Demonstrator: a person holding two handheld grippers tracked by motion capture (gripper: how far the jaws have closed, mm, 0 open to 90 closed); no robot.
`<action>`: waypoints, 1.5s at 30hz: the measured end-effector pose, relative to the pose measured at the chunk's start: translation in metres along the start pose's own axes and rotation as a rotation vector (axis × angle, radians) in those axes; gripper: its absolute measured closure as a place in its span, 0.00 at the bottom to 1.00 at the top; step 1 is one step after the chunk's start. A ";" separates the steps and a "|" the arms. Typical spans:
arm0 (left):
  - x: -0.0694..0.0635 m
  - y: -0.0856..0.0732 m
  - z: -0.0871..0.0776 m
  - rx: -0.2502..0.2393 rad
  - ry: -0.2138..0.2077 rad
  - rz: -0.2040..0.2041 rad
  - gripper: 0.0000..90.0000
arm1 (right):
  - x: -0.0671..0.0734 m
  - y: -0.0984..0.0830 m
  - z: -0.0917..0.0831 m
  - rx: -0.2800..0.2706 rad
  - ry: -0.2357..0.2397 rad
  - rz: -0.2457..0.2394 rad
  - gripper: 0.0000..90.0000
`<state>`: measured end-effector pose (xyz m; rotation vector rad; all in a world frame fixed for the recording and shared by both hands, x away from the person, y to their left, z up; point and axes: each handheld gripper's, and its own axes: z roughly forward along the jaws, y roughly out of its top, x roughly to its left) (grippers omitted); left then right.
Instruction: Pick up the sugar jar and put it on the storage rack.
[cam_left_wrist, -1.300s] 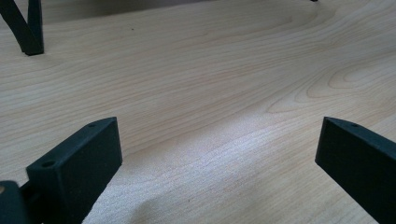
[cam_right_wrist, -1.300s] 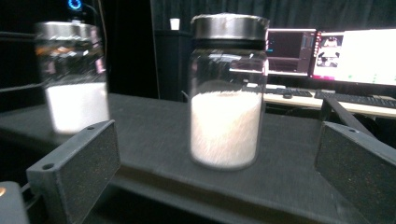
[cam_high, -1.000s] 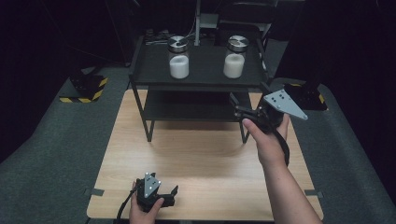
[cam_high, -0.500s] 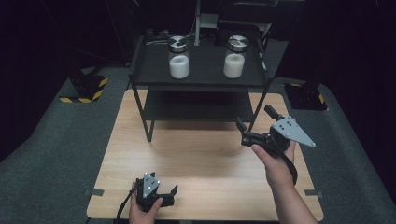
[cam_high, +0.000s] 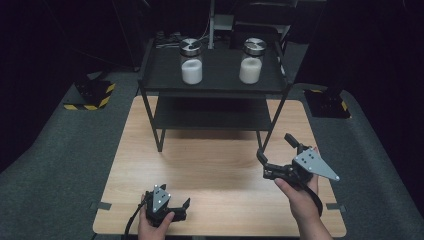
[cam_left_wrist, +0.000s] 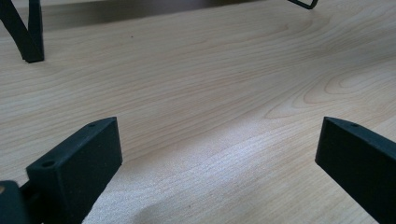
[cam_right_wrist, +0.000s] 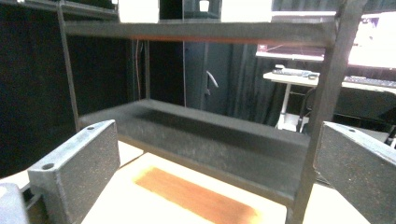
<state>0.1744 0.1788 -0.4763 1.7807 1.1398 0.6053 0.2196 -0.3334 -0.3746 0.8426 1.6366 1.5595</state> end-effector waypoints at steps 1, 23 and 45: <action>0.000 0.000 0.000 -0.001 0.000 0.001 0.01 | 0.000 -0.003 -0.002 0.002 0.002 0.005 0.00; -0.001 -0.004 -0.001 -0.026 -0.006 0.021 0.01 | -0.003 -0.076 -0.035 0.126 -0.043 0.065 0.00; -0.002 -0.003 -0.001 -0.023 -0.003 0.031 0.01 | -0.003 -0.114 -0.054 0.271 -0.094 0.059 0.00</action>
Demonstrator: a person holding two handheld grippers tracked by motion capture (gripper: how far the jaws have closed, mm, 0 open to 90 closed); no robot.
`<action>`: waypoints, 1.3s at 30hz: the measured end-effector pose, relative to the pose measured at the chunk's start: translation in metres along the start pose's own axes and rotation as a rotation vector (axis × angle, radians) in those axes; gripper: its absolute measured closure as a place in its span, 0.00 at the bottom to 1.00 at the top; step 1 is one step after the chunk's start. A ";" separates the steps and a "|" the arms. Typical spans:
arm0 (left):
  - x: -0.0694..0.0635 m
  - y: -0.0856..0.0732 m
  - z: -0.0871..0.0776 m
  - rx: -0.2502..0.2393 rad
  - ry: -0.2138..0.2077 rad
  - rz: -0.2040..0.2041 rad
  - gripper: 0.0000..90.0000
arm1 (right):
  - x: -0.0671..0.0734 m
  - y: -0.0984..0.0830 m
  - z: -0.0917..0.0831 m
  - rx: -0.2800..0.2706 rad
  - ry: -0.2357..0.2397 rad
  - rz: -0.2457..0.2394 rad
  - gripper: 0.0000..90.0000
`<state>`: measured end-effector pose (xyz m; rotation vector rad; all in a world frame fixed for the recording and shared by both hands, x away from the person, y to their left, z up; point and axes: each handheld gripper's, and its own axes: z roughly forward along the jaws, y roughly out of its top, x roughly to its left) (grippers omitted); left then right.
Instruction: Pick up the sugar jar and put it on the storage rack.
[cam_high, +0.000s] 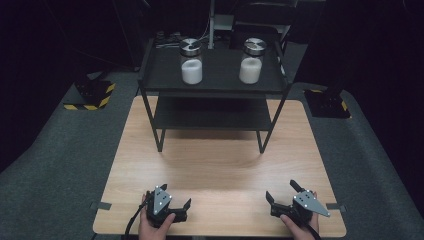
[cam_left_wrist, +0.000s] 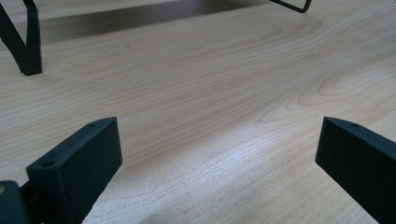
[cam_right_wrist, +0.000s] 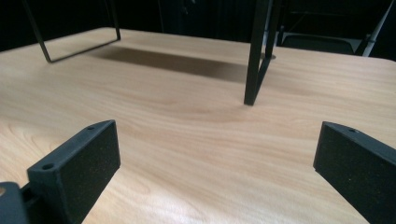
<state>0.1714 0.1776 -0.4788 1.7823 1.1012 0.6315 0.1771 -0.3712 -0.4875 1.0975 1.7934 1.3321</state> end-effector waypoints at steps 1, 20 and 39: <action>0.000 0.000 0.000 0.000 -0.001 0.001 0.01 | 0.000 0.000 0.000 0.003 -0.002 -0.003 0.00; -0.005 0.000 0.000 0.000 0.004 0.049 0.01 | 0.000 0.006 -0.002 0.109 -0.021 -0.064 0.00; -0.008 -0.006 -0.006 -0.019 0.002 0.065 0.01 | -0.007 0.016 0.005 0.165 0.002 -0.031 0.01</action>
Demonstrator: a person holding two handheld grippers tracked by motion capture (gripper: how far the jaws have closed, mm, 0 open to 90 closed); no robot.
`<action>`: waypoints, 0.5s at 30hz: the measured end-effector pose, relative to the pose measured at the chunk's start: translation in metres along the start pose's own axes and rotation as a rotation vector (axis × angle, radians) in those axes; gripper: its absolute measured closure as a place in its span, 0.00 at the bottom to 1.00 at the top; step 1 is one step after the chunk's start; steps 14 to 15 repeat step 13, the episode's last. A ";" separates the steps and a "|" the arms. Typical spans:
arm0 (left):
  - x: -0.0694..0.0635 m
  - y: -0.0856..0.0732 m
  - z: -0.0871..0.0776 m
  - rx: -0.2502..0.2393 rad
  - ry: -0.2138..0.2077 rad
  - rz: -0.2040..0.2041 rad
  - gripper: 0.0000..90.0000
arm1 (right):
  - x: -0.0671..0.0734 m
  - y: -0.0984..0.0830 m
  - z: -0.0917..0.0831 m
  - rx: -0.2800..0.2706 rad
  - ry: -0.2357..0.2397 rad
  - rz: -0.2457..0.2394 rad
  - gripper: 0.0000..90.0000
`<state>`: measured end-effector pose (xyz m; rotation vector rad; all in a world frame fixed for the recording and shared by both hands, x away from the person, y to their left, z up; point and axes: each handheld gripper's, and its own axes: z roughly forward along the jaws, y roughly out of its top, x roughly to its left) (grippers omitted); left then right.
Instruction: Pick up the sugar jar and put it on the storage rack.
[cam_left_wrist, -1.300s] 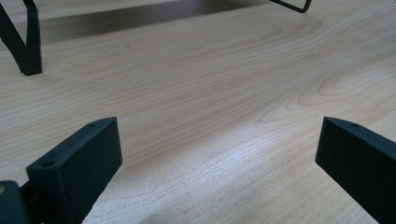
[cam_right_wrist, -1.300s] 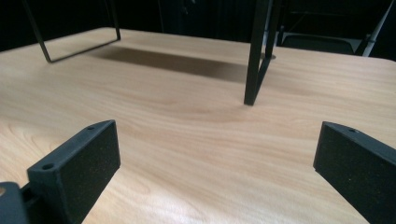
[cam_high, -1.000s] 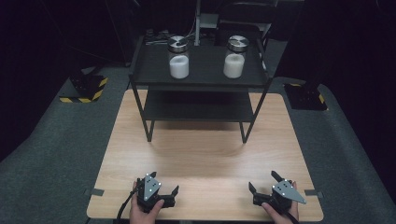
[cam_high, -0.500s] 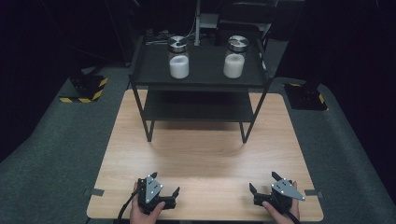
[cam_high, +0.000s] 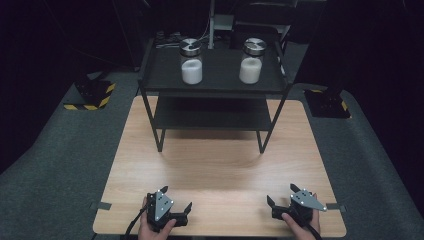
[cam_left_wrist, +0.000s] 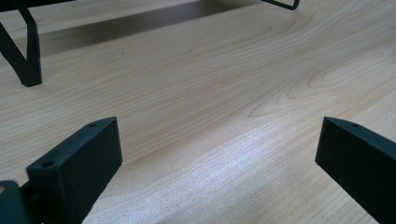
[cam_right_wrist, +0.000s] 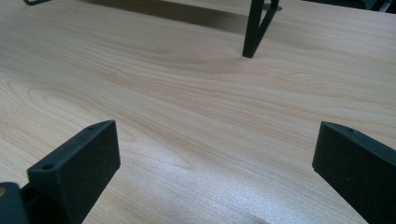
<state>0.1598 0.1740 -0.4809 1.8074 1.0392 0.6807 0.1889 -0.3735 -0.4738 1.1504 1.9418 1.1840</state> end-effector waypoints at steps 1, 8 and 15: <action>0.000 0.000 0.000 0.001 0.000 0.000 0.01 | 0.000 -0.001 0.000 -0.002 0.000 0.001 0.01; 0.001 0.000 0.000 0.001 -0.004 -0.002 0.01 | -0.001 0.000 -0.001 0.000 0.000 0.014 0.01; 0.004 0.001 -0.001 0.008 -0.012 -0.009 0.01 | -0.002 0.001 0.000 0.004 0.002 0.016 0.01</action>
